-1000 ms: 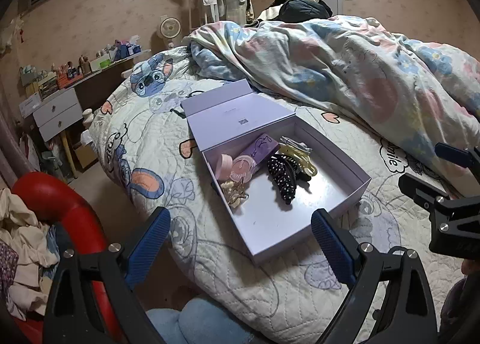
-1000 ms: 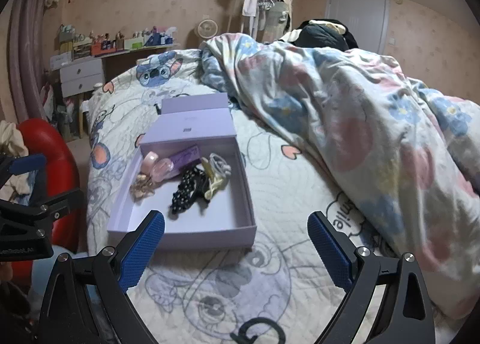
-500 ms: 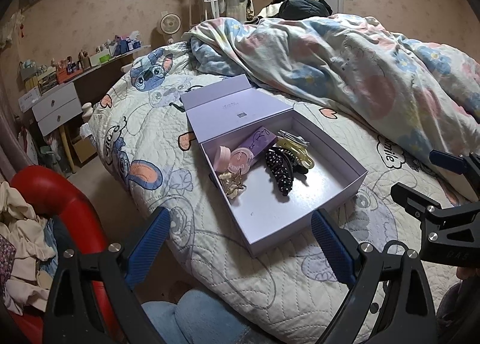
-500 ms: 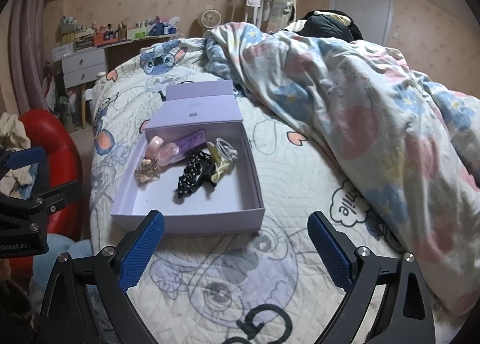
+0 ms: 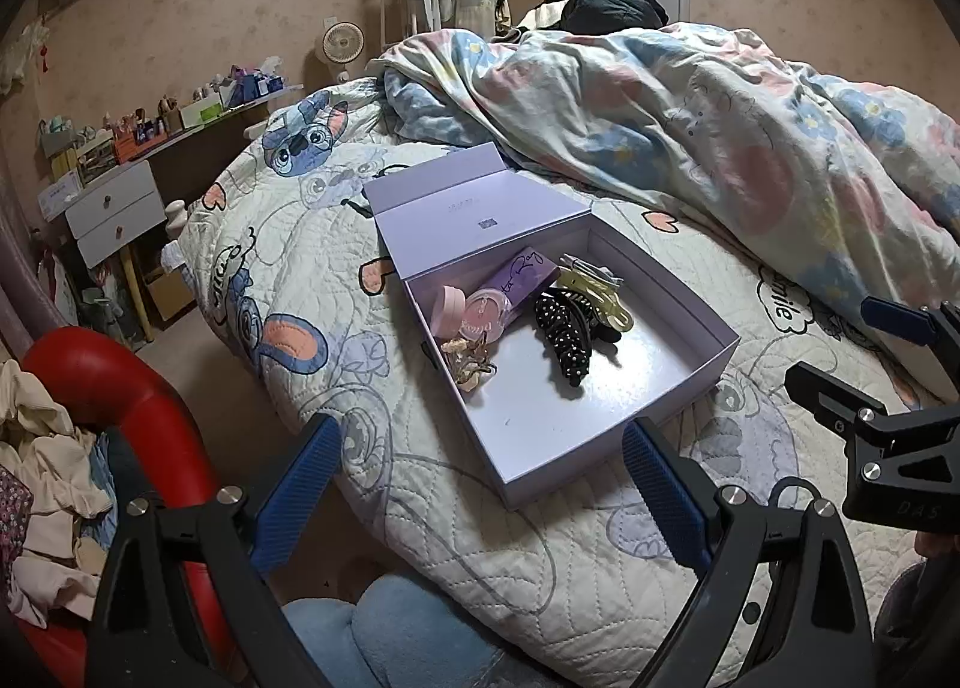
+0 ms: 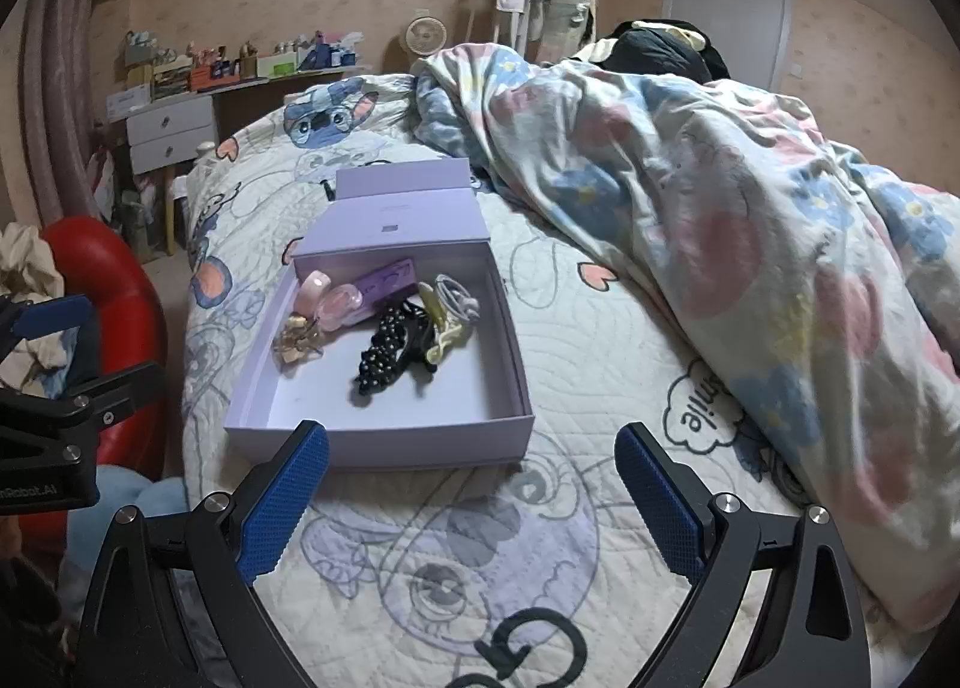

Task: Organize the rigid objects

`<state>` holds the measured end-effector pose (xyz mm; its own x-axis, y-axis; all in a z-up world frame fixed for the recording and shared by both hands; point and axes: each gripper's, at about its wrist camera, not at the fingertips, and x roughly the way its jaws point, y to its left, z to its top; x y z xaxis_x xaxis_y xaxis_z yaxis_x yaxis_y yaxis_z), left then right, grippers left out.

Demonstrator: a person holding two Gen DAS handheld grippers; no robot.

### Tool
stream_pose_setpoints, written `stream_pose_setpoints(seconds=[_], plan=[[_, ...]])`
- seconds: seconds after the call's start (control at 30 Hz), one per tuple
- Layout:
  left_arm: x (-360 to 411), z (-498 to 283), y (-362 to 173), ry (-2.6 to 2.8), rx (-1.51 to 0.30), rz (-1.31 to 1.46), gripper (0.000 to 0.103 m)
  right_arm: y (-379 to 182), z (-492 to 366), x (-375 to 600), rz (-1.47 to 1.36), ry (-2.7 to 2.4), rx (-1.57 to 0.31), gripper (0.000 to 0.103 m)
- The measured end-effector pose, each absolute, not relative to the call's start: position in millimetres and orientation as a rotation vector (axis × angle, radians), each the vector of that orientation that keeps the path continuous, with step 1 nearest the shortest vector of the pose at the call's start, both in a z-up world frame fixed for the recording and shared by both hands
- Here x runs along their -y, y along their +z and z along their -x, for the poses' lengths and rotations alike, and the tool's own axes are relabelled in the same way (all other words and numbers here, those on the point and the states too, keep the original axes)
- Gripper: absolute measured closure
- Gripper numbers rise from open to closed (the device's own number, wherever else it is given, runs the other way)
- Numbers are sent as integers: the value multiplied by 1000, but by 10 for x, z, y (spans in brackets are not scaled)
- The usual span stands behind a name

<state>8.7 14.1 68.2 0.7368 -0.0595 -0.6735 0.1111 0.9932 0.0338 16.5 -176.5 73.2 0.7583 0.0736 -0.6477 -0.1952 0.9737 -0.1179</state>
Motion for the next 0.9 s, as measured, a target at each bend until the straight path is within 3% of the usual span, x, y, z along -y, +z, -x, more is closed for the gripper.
stream_pose_setpoints(seconds=[0.9], plan=[[-140,-99,651,-105,-759,-66,7,688,-171,1767,185,154,-716,6]])
